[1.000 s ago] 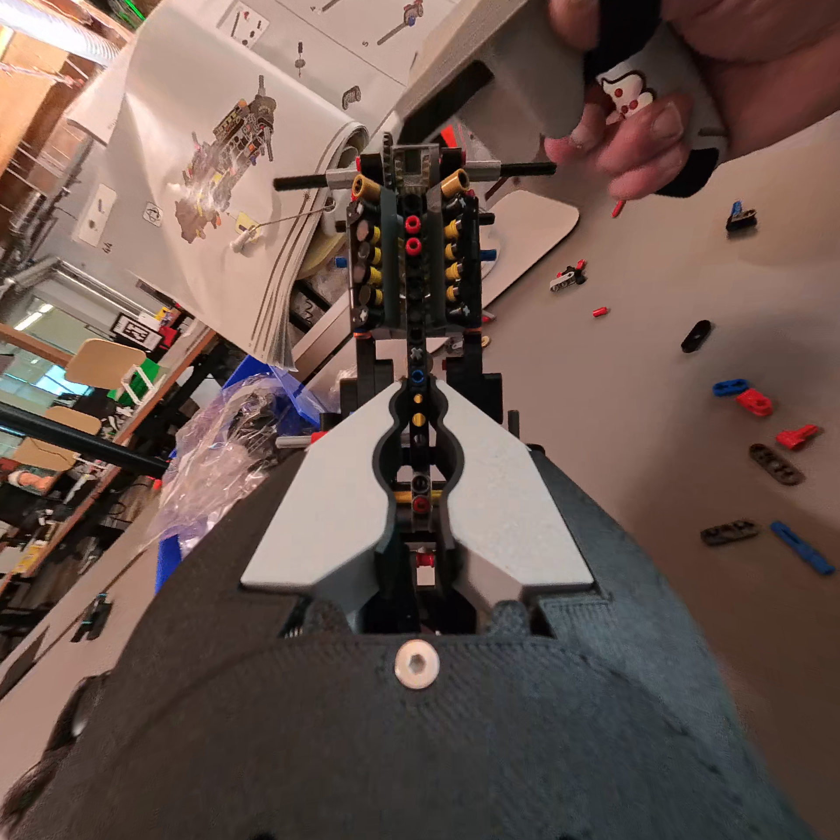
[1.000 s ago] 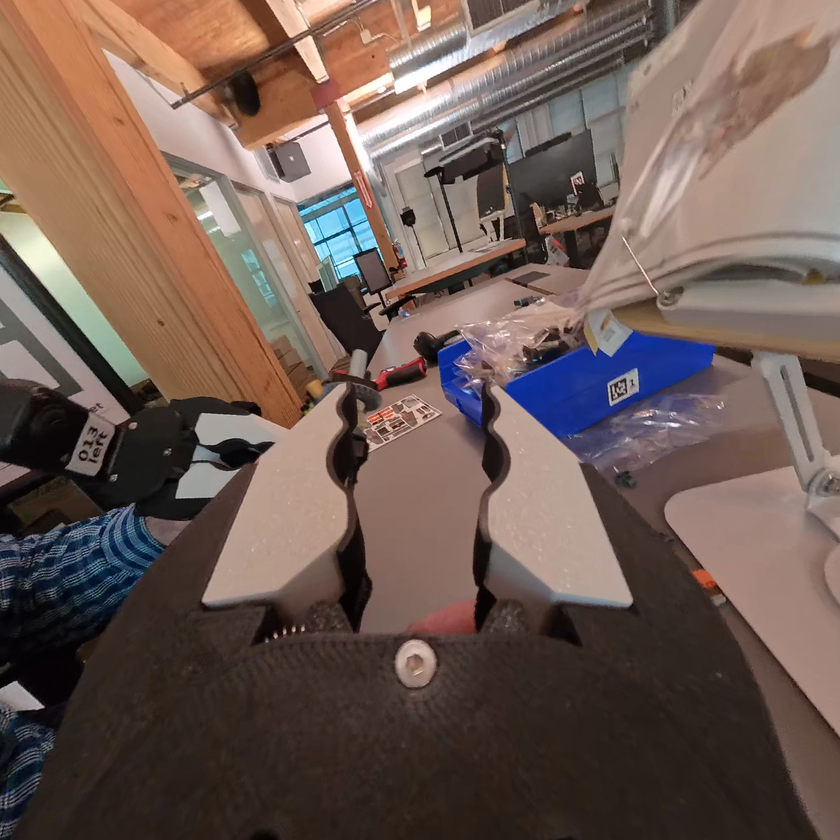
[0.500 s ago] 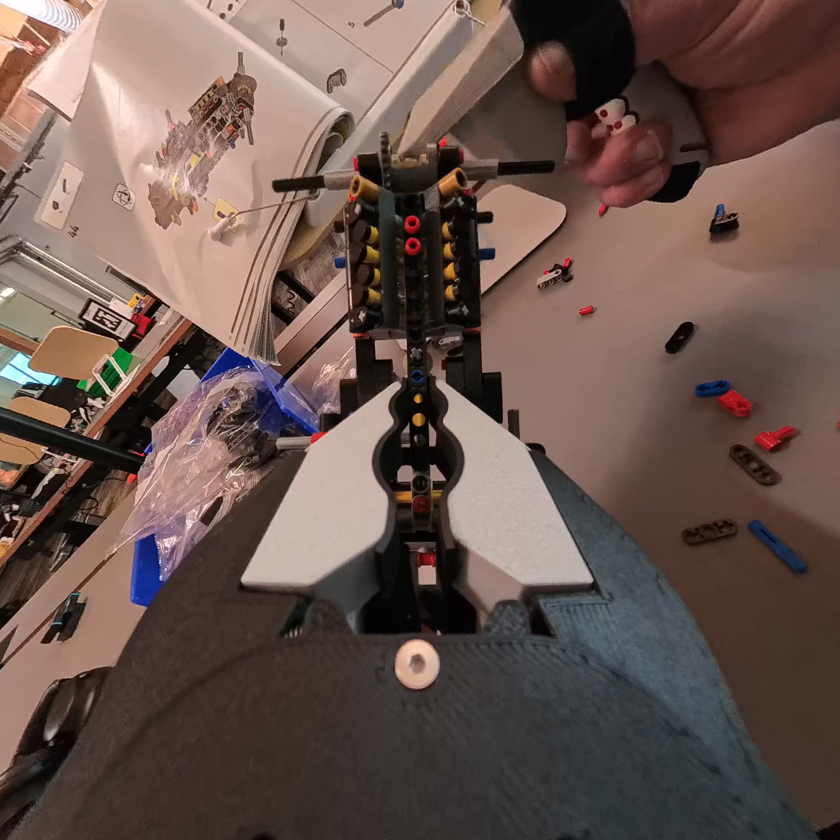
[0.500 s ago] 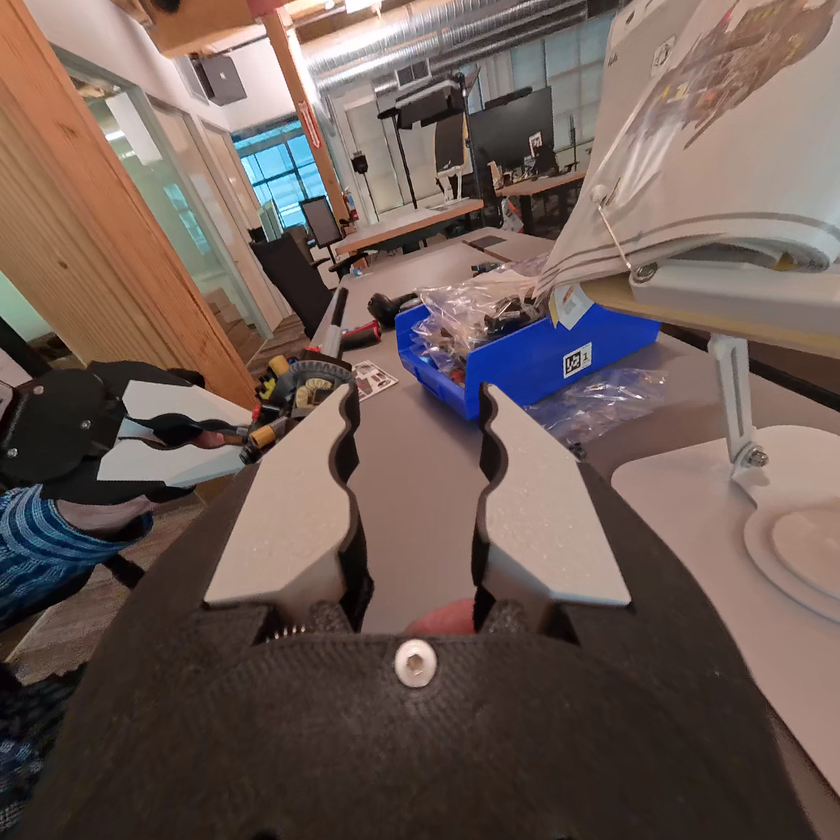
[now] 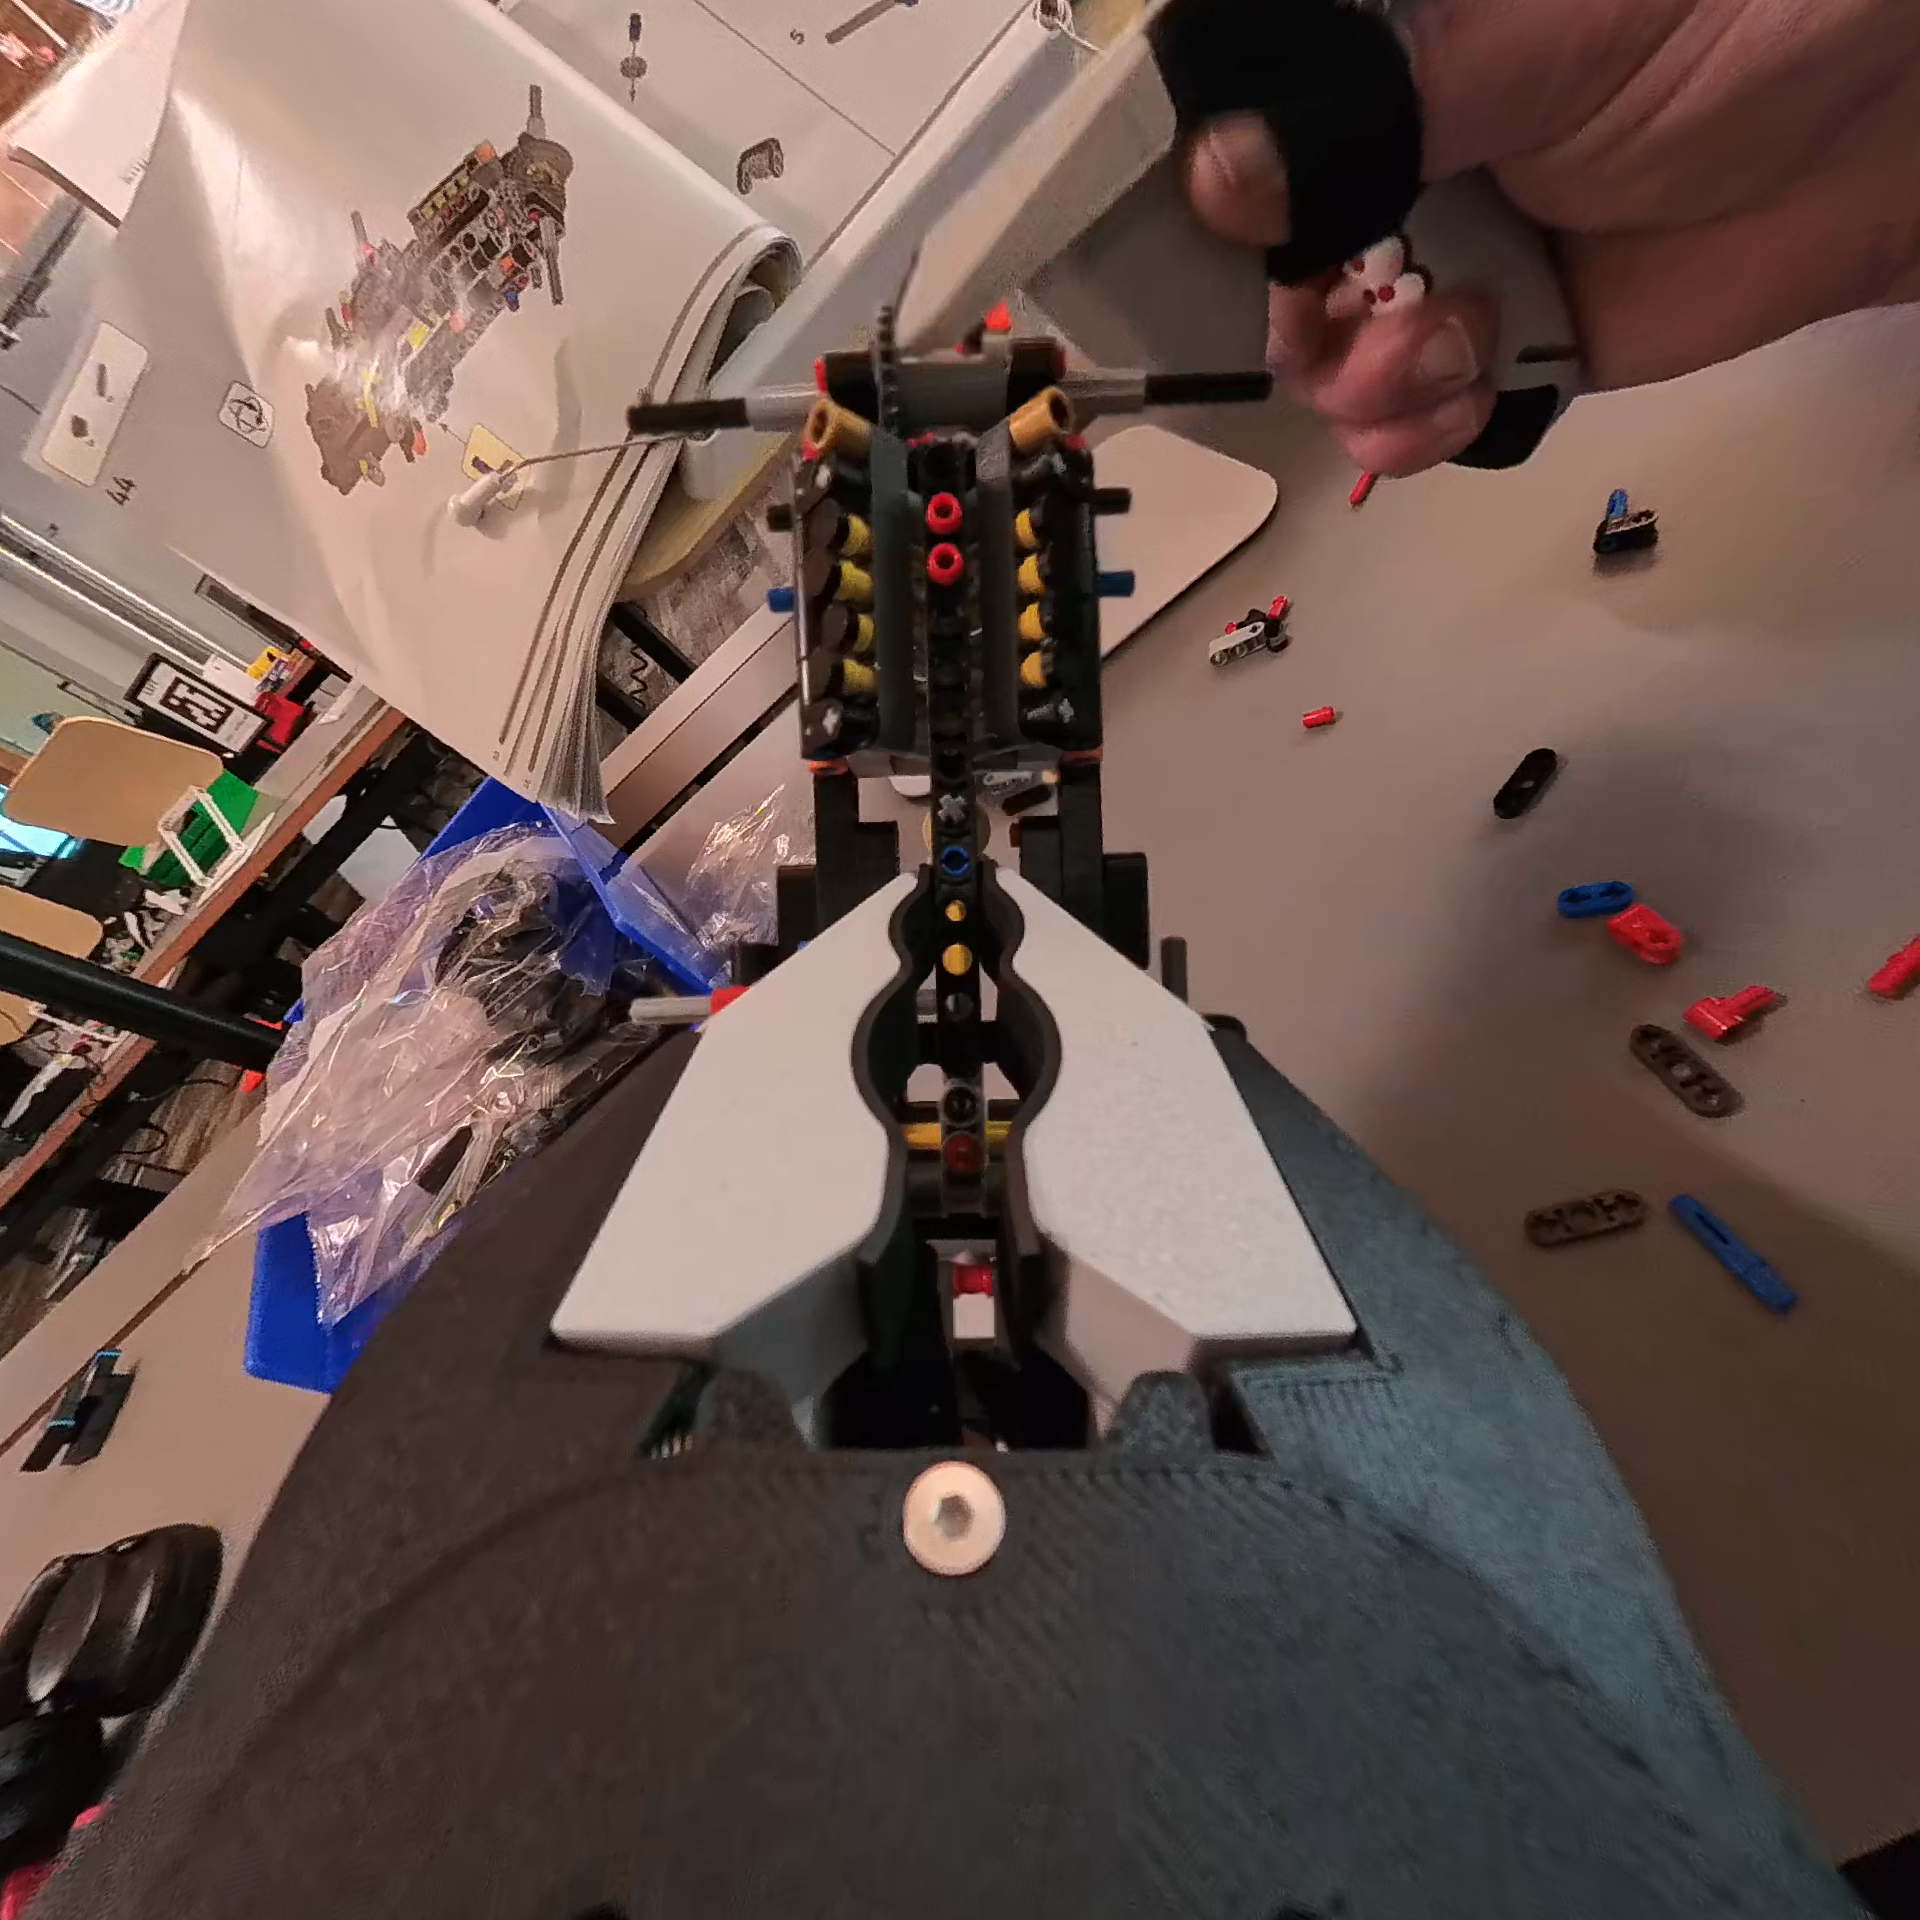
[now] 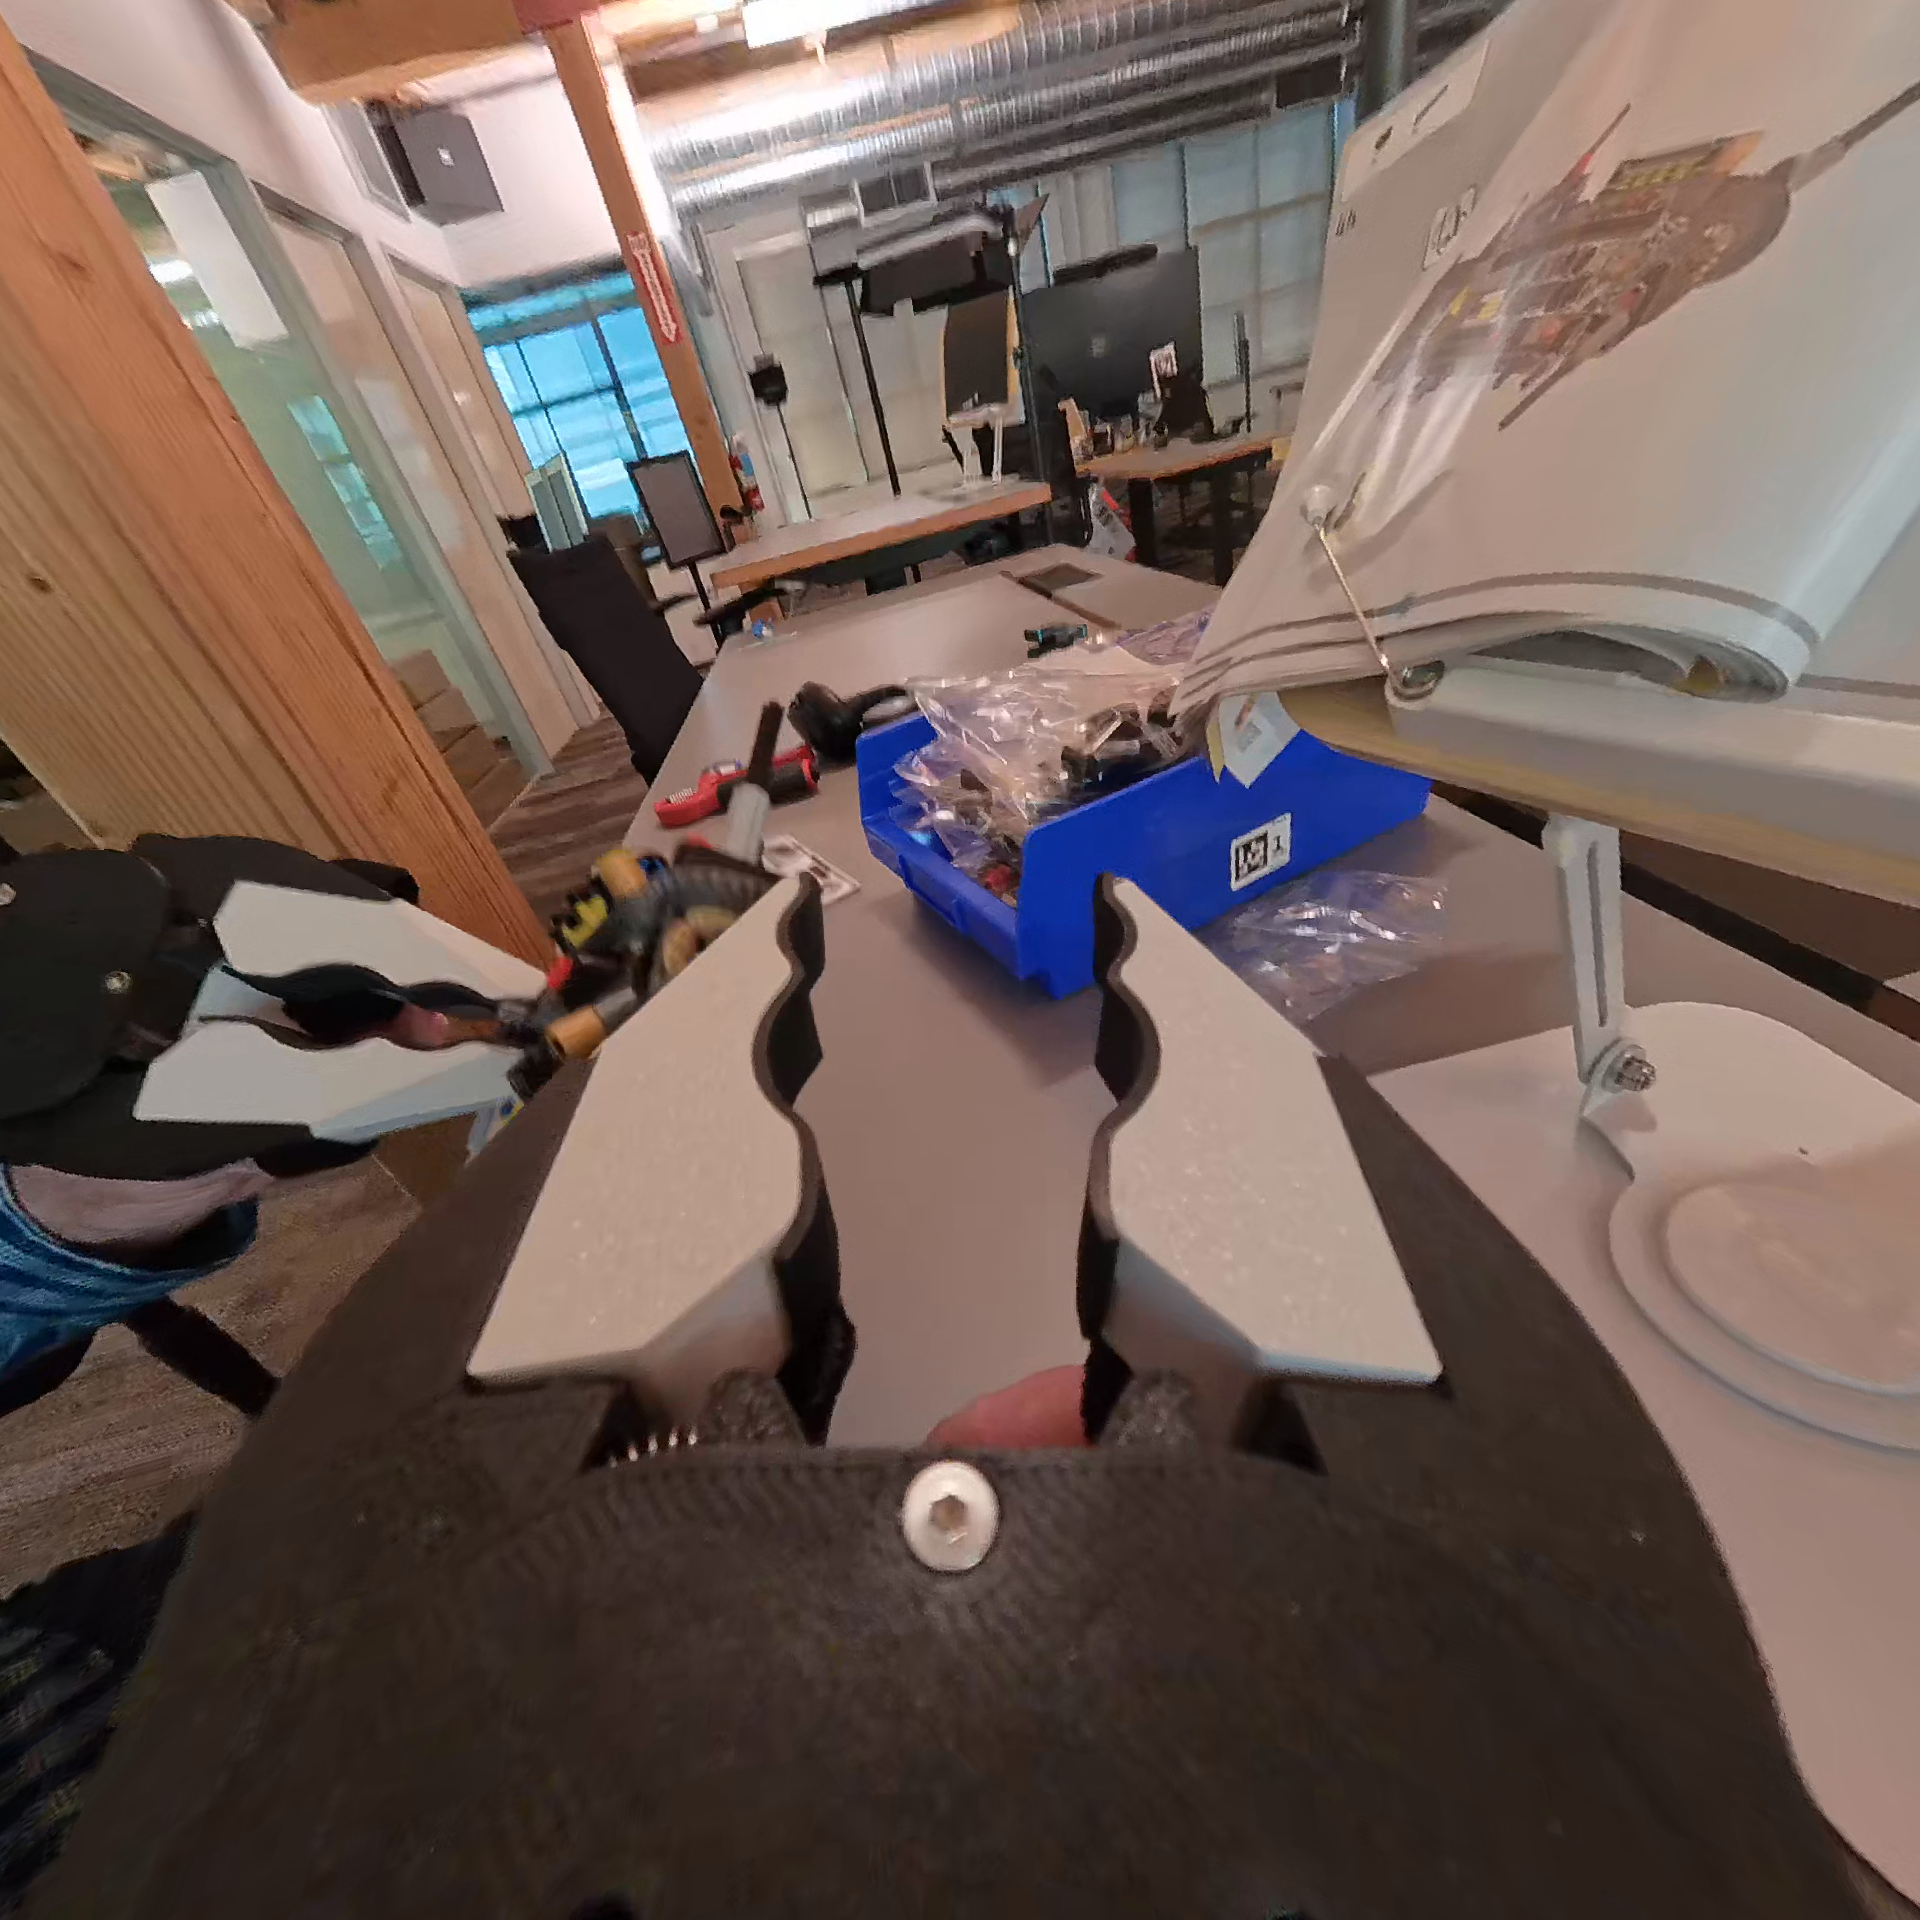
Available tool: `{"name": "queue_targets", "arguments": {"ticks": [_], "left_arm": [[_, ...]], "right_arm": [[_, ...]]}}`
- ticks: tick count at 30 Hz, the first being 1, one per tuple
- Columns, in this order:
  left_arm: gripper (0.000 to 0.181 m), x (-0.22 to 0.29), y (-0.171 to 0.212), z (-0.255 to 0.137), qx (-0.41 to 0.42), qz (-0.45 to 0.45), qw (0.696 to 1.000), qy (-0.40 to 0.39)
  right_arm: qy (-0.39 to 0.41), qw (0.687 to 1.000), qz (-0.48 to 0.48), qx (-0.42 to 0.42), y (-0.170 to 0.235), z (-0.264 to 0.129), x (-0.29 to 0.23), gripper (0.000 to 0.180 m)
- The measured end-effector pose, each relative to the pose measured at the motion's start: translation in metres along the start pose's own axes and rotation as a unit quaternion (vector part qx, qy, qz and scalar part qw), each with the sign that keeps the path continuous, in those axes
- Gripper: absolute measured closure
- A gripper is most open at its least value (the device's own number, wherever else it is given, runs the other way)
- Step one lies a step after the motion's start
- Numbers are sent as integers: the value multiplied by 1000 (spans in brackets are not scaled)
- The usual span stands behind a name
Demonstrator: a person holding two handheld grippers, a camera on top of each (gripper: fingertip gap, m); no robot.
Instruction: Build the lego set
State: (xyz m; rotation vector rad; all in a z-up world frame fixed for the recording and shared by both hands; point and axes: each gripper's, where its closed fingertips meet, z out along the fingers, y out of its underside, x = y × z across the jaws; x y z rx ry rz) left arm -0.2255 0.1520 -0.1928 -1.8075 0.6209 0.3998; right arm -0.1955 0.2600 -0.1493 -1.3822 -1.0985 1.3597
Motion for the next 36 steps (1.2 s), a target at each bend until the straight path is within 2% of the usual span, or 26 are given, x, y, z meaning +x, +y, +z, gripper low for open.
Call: {"name": "queue_targets", "arguments": {"ticks": [2,8,17,21,24,28,33,36], "left_arm": [[175,-1,0,0,-1,-3,1000,1],[176,-1,2,1,-3,-8,1000,4],[175,4,5,2,-8,-2,1000,9],[175,0,-1,1,6,-23,1000,12],[175,0,1,3,0,-23,1000,17],[175,1,0,3,-1,-22,1000,21],[175,2,-3,2,4,-23,1000,17],[175,3,-4,1,7,-36,999,25]], "right_arm": [[10,1000,-1,-11,5,1,4,128],[-4,999,-20,33,-18,-7,-8,128],[23,999,-29,5,0,-2,3,134],[34,999,-21,-15,12,0,9,128],[53,998,-23,22,-5,-9,14,129],[35,997,-48,50,-25,-12,0,126],[51,996,-69,25,-14,-5,3,131],[54,996,-68,-18,7,0,7,126]]}}
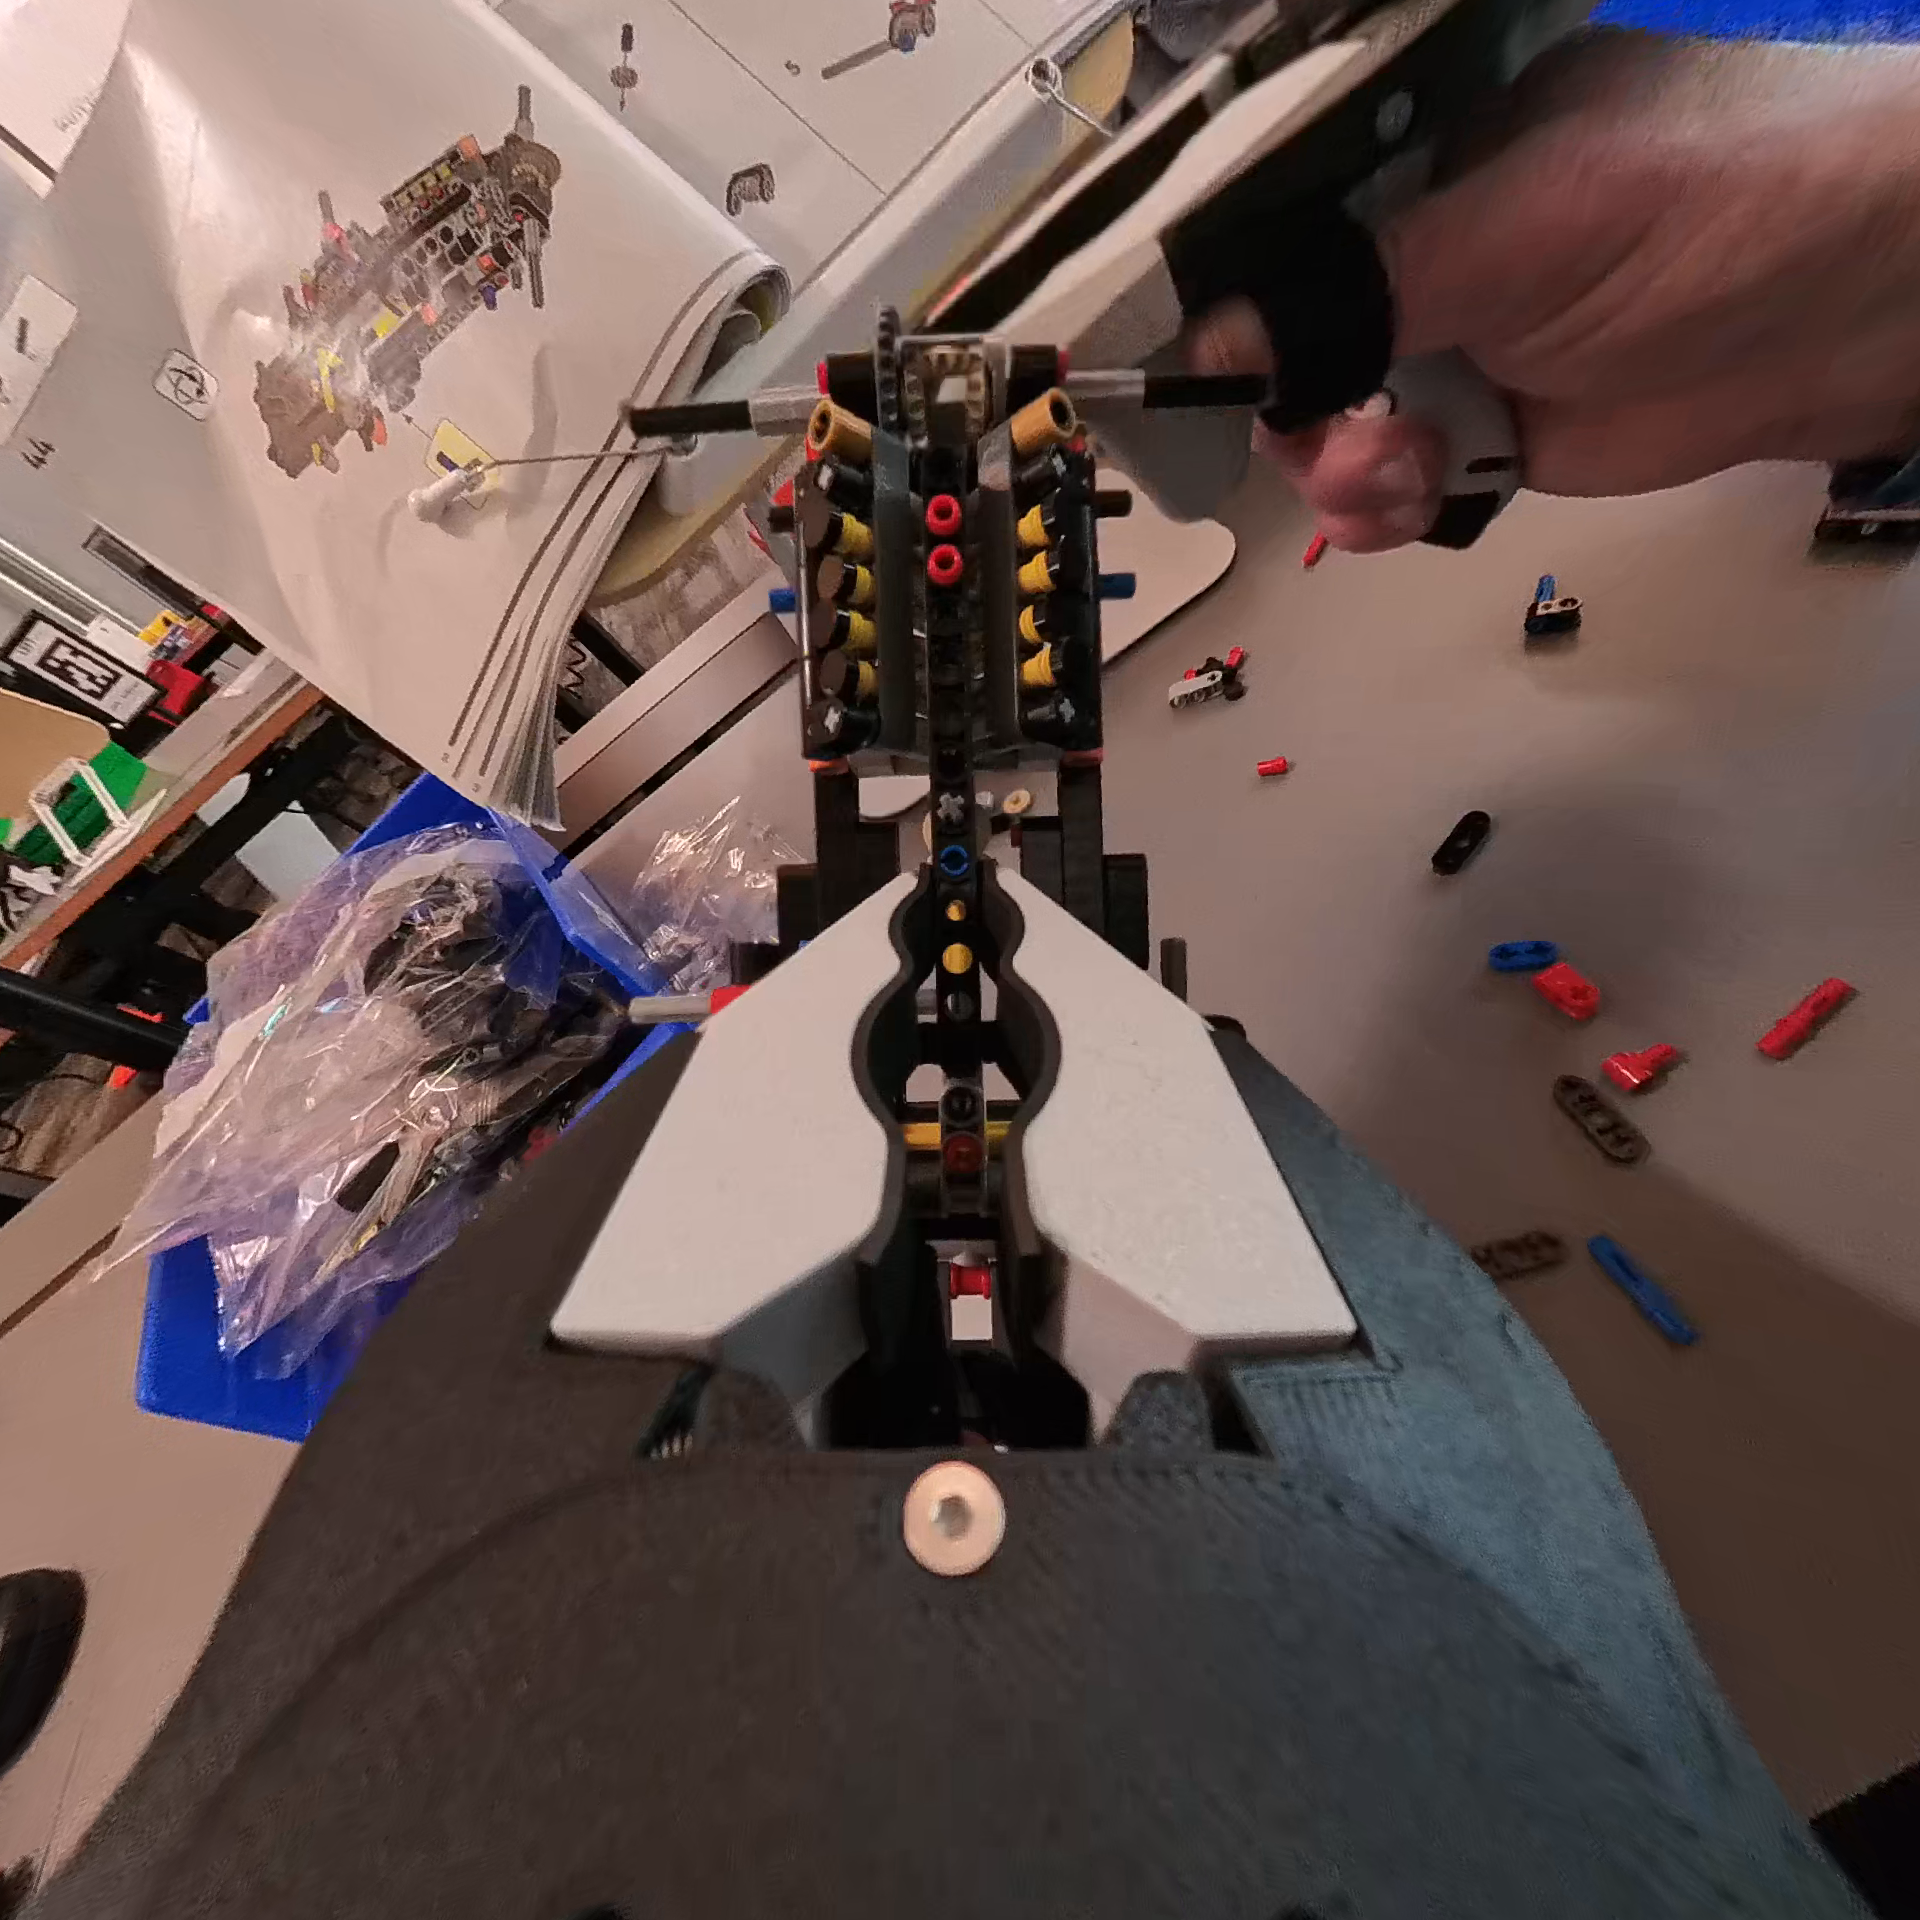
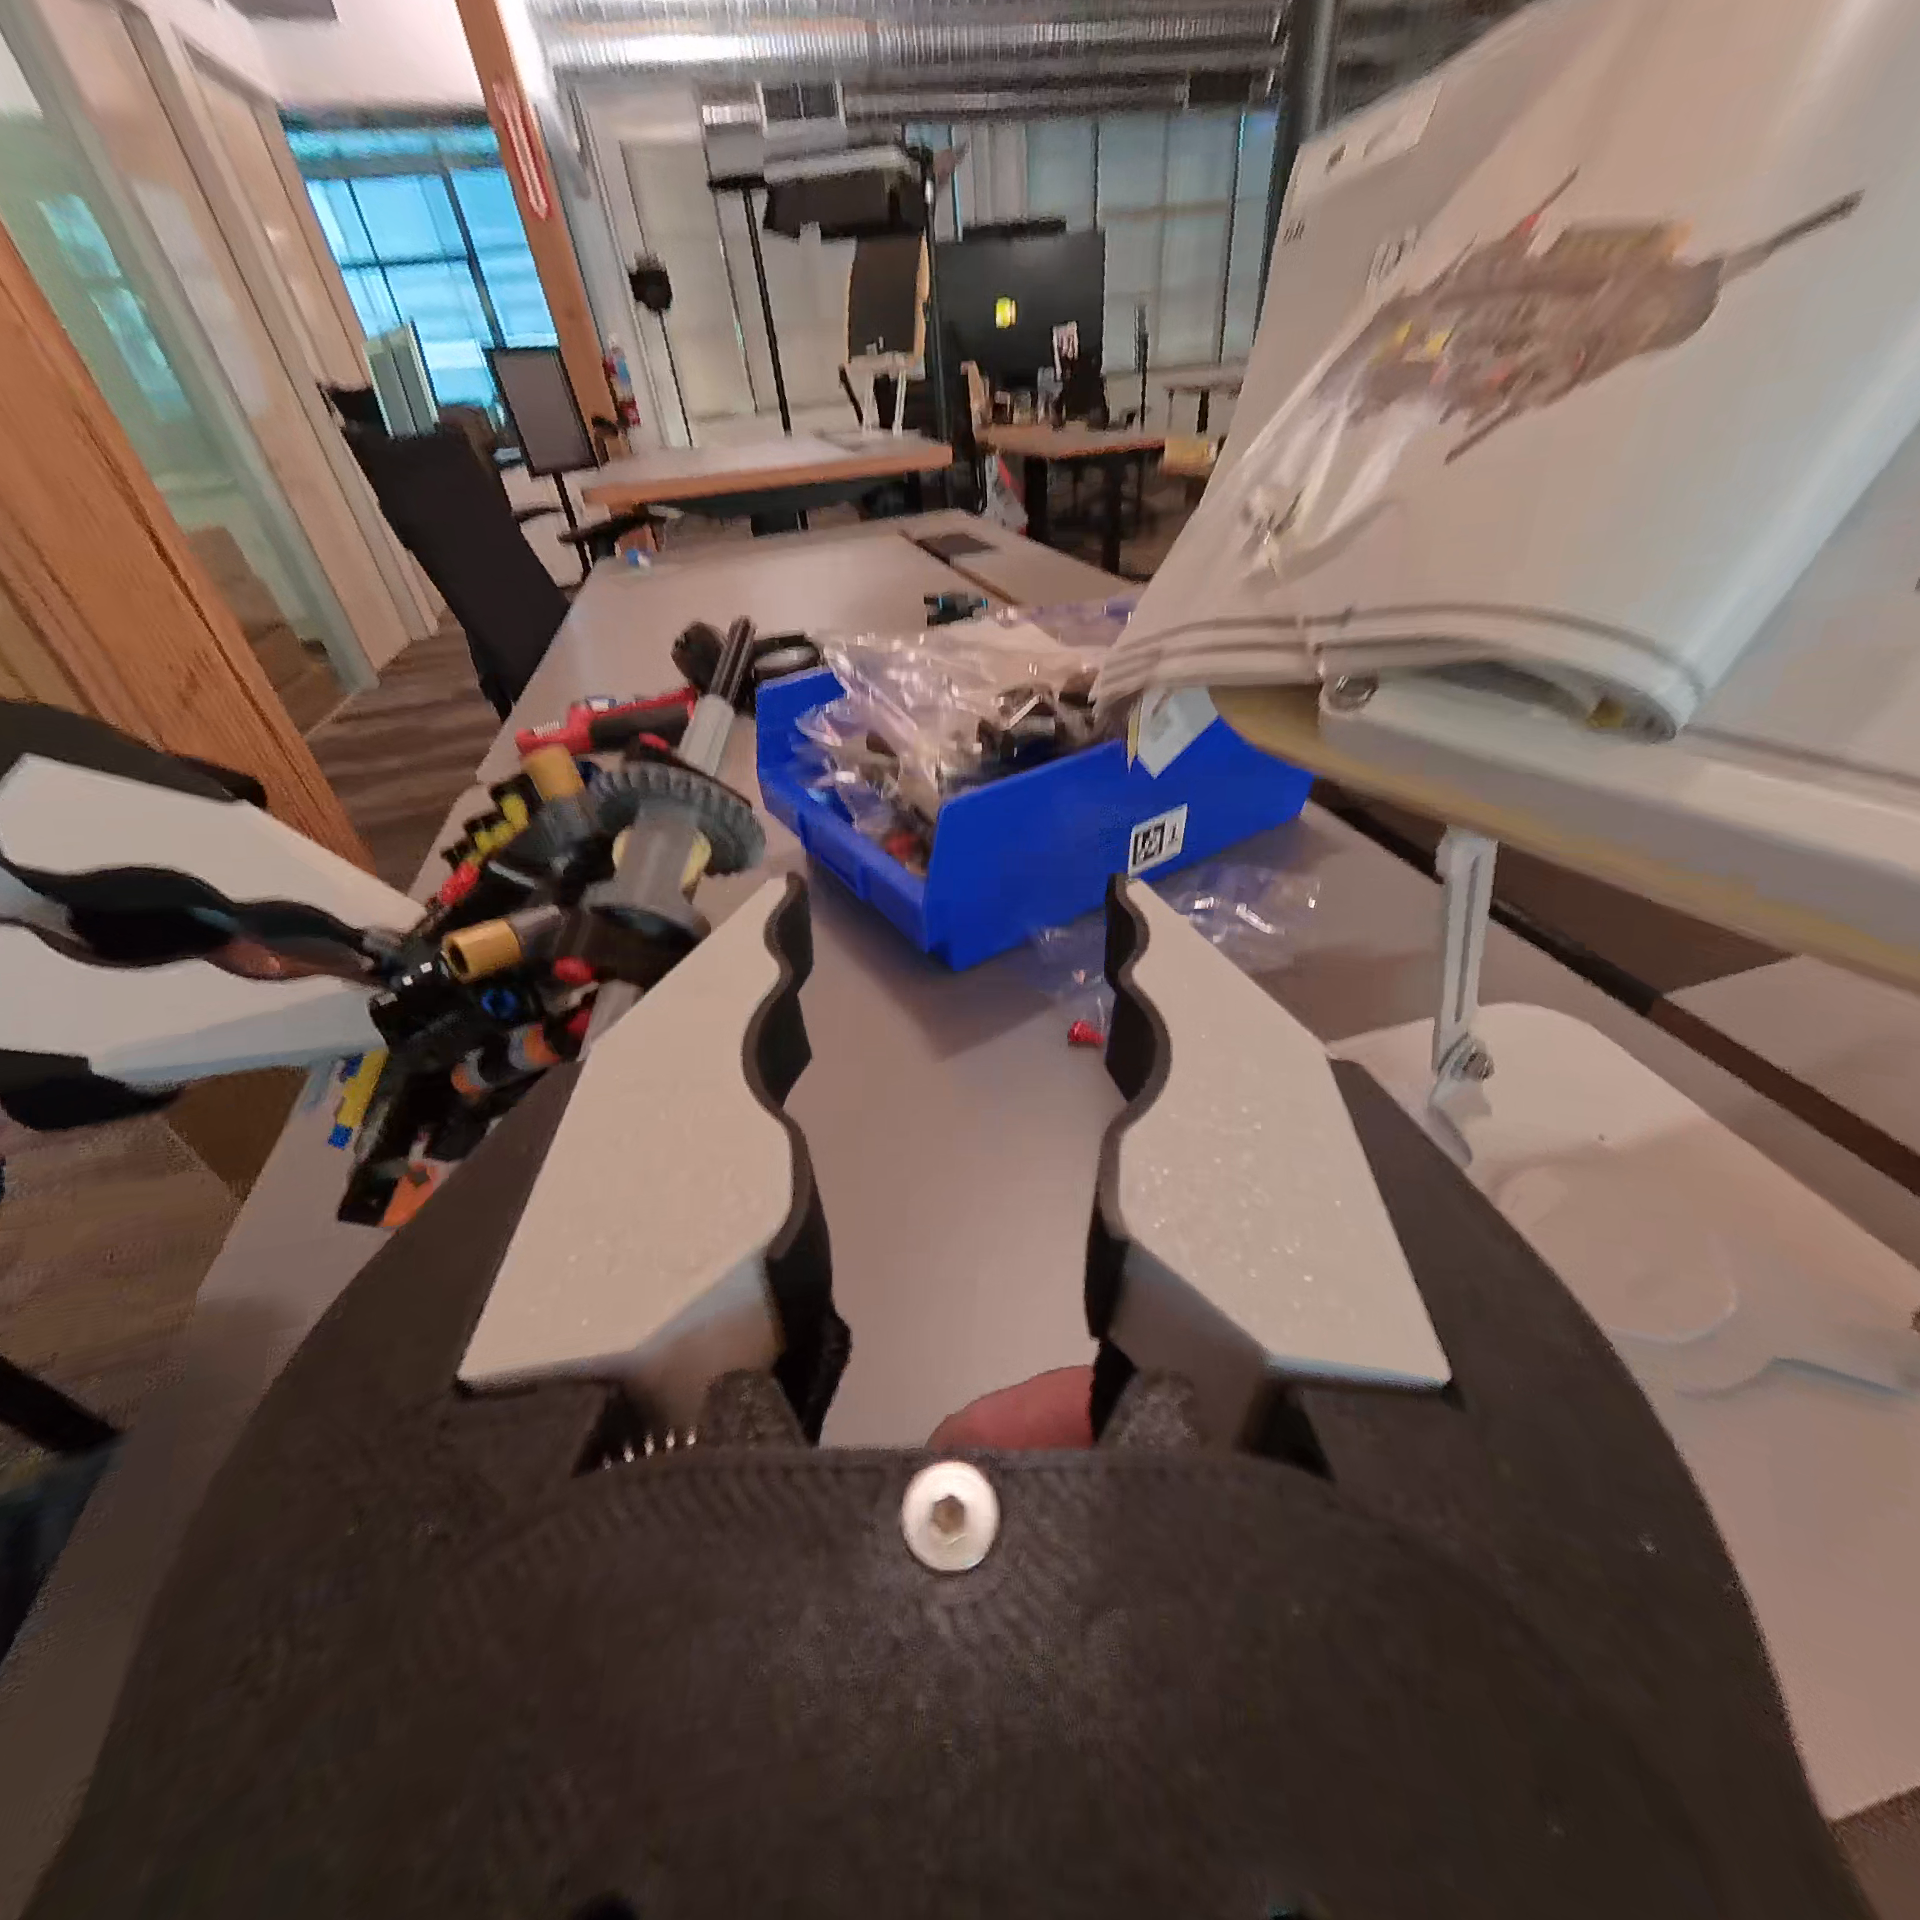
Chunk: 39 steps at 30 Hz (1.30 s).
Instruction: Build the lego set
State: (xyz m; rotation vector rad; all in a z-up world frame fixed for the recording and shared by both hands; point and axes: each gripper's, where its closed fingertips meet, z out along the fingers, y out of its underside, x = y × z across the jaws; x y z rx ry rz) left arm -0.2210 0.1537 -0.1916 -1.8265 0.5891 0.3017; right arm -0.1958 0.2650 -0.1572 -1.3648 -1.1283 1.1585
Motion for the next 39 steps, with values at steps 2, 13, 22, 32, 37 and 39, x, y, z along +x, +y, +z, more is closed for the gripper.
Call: {"name": "queue_targets", "arguments": {"ticks": [2,13,22,32,37,39], "left_arm": [[175,0,2,1,-5,-7,1000,7],[176,9,62,14,-154,-62,977,133],[176,43,117,26,-281,-77,922,256],[164,31,104,19,-253,-104,931,243],[176,37,109,19,-263,-86,929,246],[176,37,109,20,-266,-83,928,247]], "right_arm": [[11,1000,3,-10,6,-1,5,126],[55,998,-25,1,-12,-37,25,129],[46,997,-37,-40,7,-42,28,129],[42,997,-48,-48,3,-45,32,130],[34,997,-49,-52,4,-44,26,131],[33,997,-51,-52,2,-44,25,131]]}}
